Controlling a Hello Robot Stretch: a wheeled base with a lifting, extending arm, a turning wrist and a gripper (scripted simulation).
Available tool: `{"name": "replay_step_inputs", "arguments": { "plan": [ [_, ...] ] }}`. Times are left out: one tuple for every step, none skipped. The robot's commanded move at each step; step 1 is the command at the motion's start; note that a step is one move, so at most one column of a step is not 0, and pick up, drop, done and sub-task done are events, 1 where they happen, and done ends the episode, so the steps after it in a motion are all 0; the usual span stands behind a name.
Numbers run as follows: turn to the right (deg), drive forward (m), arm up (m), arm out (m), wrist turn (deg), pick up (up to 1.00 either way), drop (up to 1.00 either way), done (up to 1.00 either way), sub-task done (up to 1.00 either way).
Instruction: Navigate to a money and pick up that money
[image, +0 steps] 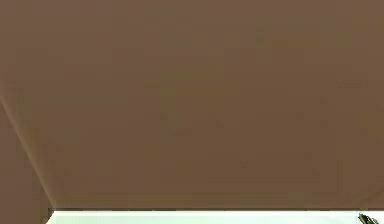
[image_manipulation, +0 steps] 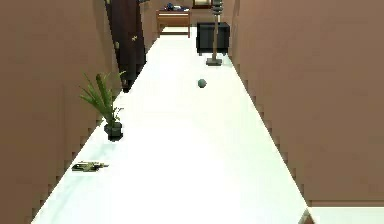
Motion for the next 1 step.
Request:
{"name": "replay_step_inputs", "arguments": {
  "plan": [
    [6.0, 0.00, 0.00, 0.00, 0.0, 0.00, 0.00, 0.00, 0.00]
  ]
}}
